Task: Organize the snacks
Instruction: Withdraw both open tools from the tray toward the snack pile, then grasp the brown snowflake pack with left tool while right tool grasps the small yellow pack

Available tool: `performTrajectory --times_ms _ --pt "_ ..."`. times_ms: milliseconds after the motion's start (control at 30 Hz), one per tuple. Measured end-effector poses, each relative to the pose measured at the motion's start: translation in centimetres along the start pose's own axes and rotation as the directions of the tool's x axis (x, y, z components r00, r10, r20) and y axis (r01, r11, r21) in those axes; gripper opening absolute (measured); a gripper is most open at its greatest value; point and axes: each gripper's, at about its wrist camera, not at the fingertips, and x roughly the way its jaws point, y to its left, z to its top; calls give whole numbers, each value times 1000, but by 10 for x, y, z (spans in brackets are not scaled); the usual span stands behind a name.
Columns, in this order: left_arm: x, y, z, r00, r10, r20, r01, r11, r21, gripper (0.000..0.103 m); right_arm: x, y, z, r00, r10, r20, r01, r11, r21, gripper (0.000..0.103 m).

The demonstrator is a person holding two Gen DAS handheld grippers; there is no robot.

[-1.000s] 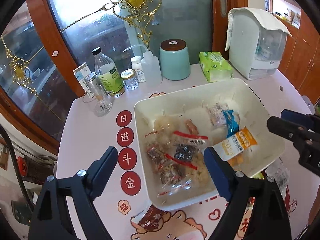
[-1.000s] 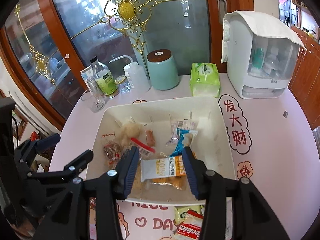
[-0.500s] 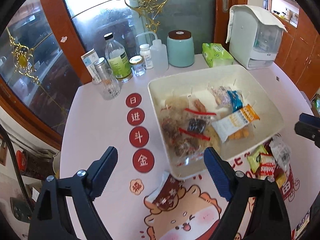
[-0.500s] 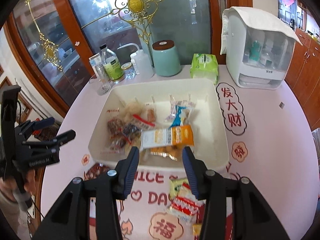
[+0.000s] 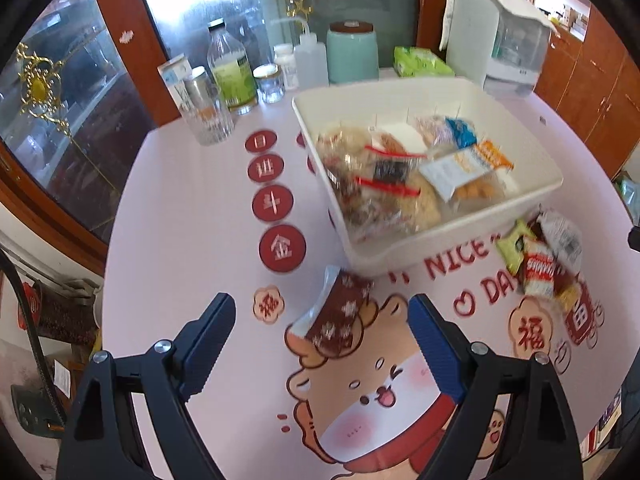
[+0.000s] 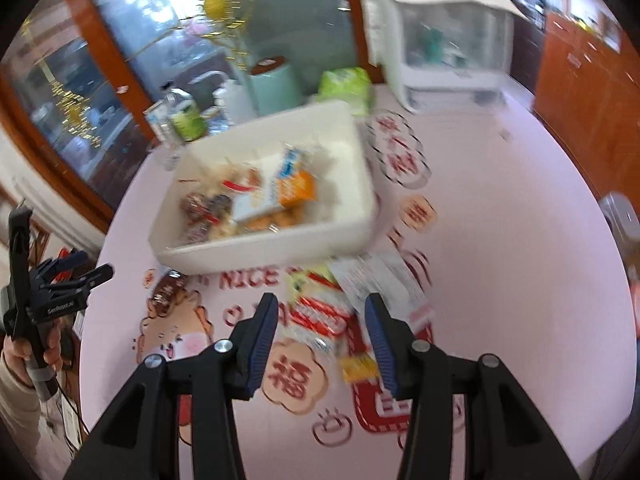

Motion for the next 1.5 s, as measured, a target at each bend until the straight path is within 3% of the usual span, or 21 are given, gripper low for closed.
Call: performTrajectory --times_ms 267,533,667,933,1133,1233,1367,1500 --pt "48 5 -24 995 -7 -96 4 1000 -25 87 37 -45 -44 991 -36 -127 67 967 248 46" --pt "82 6 -31 988 -17 -153 11 999 -41 87 86 -61 -78 973 84 -216 40 858 512 46" --pt "88 5 -31 988 -28 -152 22 999 -41 87 102 -59 -76 974 86 -209 54 811 582 46" --pt "98 0 -28 988 -41 -150 38 999 -27 87 120 -53 -66 971 -3 -241 155 773 616 46" --pt "105 -3 -25 988 -48 -150 46 999 -15 87 121 -41 -60 959 -126 -255 247 814 526 45" --pt "111 -3 -24 987 -45 -155 44 999 -15 87 122 -31 -60 947 -189 -261 294 838 459 38" --pt "120 0 -21 985 -42 -166 38 999 -24 87 121 -24 -63 944 -217 -250 306 863 403 28" --pt "130 6 -16 982 -61 -177 51 997 -59 85 117 -21 -70 949 -206 -239 288 875 388 28"
